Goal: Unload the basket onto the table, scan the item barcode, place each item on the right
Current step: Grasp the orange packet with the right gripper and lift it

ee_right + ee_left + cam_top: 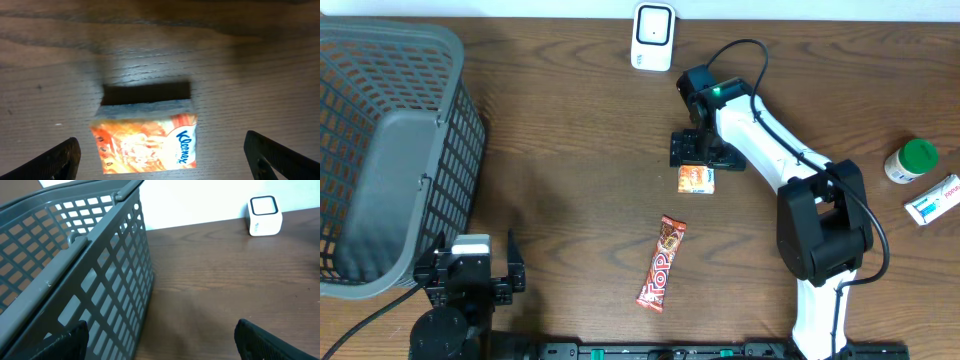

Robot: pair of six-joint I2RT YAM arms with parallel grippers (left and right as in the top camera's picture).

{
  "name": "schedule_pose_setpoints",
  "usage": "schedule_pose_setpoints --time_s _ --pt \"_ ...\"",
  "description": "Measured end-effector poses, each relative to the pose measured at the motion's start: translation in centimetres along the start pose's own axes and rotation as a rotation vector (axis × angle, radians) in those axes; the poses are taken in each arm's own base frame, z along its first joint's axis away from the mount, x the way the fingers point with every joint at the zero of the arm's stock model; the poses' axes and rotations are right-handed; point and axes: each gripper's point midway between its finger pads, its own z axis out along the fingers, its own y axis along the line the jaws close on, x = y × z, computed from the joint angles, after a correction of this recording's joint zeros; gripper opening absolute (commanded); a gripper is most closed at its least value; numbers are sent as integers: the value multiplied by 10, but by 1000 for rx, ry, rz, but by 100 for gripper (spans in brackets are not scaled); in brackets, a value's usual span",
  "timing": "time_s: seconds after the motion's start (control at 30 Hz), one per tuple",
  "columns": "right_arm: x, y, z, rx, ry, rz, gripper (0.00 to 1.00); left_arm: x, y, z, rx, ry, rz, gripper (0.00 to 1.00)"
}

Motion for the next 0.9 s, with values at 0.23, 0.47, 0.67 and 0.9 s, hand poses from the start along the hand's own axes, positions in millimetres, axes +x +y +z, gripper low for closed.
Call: schedule_pose_setpoints --time_s 0.23,0.47,0.67,0.9 --pt "5 3 18 7 41 -18 99 0 0 0 0 0 0 92" --pt "11 6 39 3 98 -35 99 0 0 0 0 0 0 92" --pt "12 8 40 4 101 -62 82 0 0 0 0 0 0 92" --pt "14 8 40 7 110 -81 73 0 0 0 0 0 0 92"
